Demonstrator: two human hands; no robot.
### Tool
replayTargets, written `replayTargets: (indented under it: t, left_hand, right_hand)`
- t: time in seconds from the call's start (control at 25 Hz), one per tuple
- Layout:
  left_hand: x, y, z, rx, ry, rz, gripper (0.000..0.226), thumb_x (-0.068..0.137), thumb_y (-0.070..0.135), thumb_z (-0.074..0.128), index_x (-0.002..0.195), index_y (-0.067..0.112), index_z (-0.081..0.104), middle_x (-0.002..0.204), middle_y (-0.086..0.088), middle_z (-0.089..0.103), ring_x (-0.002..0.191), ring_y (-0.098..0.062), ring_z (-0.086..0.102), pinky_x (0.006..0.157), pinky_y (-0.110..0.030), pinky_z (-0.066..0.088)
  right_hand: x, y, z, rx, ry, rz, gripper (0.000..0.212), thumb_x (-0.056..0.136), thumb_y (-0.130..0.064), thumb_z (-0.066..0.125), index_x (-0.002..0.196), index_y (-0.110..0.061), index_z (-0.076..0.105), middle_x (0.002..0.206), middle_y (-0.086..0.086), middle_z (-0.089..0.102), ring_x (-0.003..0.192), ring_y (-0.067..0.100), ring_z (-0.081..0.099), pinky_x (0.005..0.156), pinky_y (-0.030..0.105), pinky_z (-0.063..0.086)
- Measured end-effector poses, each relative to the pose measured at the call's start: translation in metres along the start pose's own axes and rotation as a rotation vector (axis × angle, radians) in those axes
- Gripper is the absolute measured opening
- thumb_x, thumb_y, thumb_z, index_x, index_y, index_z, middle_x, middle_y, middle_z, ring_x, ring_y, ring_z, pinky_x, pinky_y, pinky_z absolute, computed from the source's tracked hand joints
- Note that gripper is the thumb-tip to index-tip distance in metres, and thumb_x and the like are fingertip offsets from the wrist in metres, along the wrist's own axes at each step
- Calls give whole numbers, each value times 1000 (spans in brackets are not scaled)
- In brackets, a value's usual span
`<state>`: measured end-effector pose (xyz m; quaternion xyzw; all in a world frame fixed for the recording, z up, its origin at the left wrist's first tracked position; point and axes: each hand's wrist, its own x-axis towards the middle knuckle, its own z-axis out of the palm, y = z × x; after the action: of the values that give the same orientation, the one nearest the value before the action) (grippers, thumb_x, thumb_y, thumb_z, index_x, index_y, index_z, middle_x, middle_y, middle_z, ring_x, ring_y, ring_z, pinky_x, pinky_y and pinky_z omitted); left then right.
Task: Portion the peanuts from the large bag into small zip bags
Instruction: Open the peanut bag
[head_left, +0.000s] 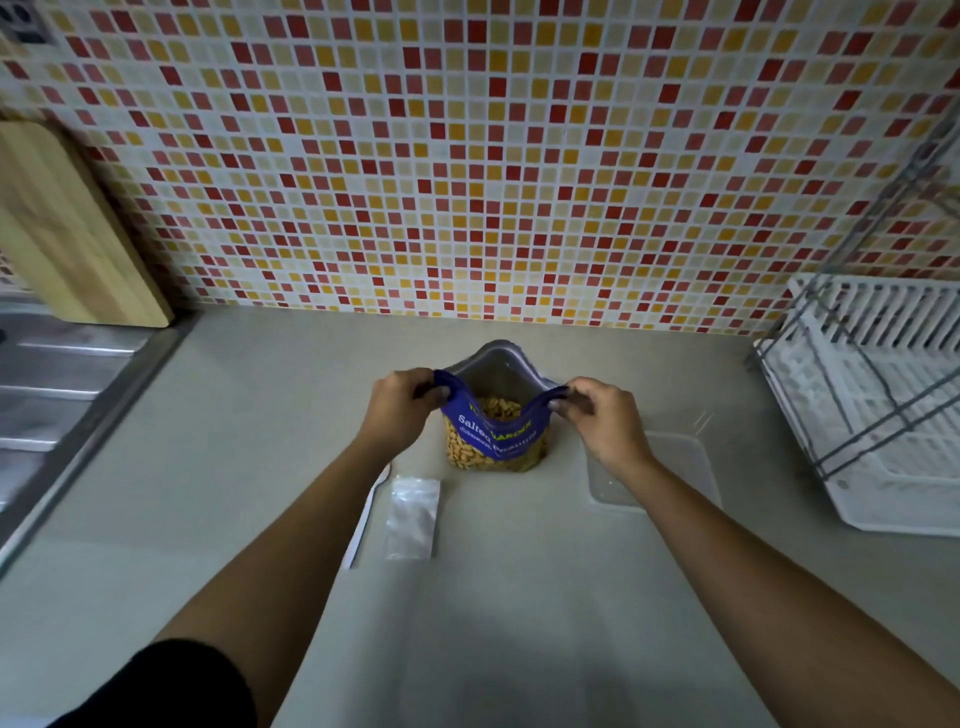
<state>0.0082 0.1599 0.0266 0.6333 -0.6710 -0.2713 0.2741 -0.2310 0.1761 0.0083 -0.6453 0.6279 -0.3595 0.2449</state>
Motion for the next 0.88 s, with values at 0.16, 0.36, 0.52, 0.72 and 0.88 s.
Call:
replayTargets:
  t: [0.16,0.36,0.52,0.72,0.88]
  left_hand:
    - [7,-7,2,-8,-60,-7,18,92,17,55,104,5,63,92,-9,61,84,-18,52,60,-16,38]
    - [10,-7,4,45,-114,6,21,91,16,58,107,4,62,100,-12,64,92,-19,55,68,-22,38]
    - [-4,-12,9,-209,-77,-118,46,89,16,61,133,12,48,119,0,59,98,-14,57,77,-24,45]
    - [-54,-51,30,-163,30,-324,28,87,13,63,115,7,63,106,-11,68,93,-25,65,83,-26,48]
    - [-87,-80,49,179,-1,-334,26,87,15,60,109,3,63,106,-17,67,98,-34,61,81,-31,43]
  right_hand:
    - [-4,0,12,32,47,21,8,80,-12,70,88,-9,71,72,-3,65,69,12,60,64,18,43]
    - [-3,2,10,46,26,60,12,79,-5,70,91,-7,69,77,0,66,69,10,59,61,1,40]
    - [-8,6,13,144,16,168,33,77,2,69,109,-4,61,92,5,63,77,10,58,68,5,43]
    - [-59,41,61,57,94,252,17,83,-7,63,98,-1,57,91,16,61,84,33,63,82,35,53]
    - [-105,47,103,-237,-220,131,44,92,-17,53,131,3,46,133,22,50,123,34,48,104,36,36]
